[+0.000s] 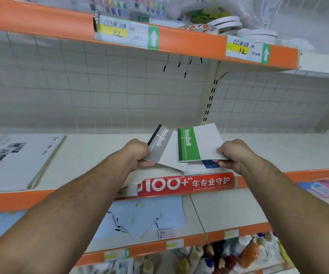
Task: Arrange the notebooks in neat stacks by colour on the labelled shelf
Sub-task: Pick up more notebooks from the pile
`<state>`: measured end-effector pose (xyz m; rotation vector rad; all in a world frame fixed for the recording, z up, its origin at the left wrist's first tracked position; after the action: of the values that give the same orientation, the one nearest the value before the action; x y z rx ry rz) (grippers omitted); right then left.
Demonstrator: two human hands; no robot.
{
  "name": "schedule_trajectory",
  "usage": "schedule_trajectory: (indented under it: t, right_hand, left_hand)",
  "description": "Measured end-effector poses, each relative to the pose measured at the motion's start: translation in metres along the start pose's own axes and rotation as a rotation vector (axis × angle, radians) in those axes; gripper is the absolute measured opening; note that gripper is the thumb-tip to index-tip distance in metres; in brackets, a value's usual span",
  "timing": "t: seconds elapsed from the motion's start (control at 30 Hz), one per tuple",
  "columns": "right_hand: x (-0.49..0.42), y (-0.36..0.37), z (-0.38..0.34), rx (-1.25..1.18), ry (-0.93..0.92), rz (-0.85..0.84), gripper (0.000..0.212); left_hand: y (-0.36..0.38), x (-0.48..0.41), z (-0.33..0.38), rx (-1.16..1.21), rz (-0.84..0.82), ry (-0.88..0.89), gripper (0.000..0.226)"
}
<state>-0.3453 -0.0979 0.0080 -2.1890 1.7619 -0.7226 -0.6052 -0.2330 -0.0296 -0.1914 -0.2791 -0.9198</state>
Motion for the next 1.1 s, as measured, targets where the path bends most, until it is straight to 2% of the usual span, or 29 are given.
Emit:
schedule_trajectory:
  t: [0.2,0.37,0.5,0.67,0.77,0.93,1.1]
  right_hand:
    - [0.03,0.024,-0.003,-0.059,-0.004,-0.004,0.01]
    - [0.047,0.045,-0.008,-0.08,-0.022,-0.059,0.012]
    - [0.055,0.062,-0.012,-0.097,-0.035,-0.132,0.016]
    - [0.071,0.081,-0.013,-0.073,-0.054,-0.252,0.006]
    - [0.081,0.094,-0.013,-0.069,-0.078,-0.306,0.009]
    - [0.113,0.136,-0.013,-0.05,-0.135,-0.461,0.011]
    - [0.162,0.191,-0.023,-0.031,-0.176,-0.62,0.012]
  left_hand:
    - [-0.034,0.01,-0.01,0.084,-0.045,-0.04,0.022]
    - [-0.059,0.03,-0.014,0.136,-0.009,-0.032,0.022]
    - [-0.081,0.052,-0.014,0.151,0.081,-0.012,0.02]
    - [-0.104,0.089,-0.023,0.173,0.217,-0.018,0.017]
    - [-0.119,0.117,-0.037,0.186,0.311,-0.034,0.012]
    - [-0.151,0.171,-0.064,0.232,0.467,-0.023,0.024]
    - [-0.201,0.227,-0.088,0.221,0.611,-0.066,0.021]
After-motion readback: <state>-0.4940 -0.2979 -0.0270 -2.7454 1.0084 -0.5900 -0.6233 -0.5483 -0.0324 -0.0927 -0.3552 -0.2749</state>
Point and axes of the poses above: each hand's wrist, its own x-axis away from the middle knuckle, its own y-axis out of the palm, z = x × y, the point moved 8 cm from there along -x, towards the middle knuckle, and after that the axes turned 4 degrees about x, right-handed, at the moved point
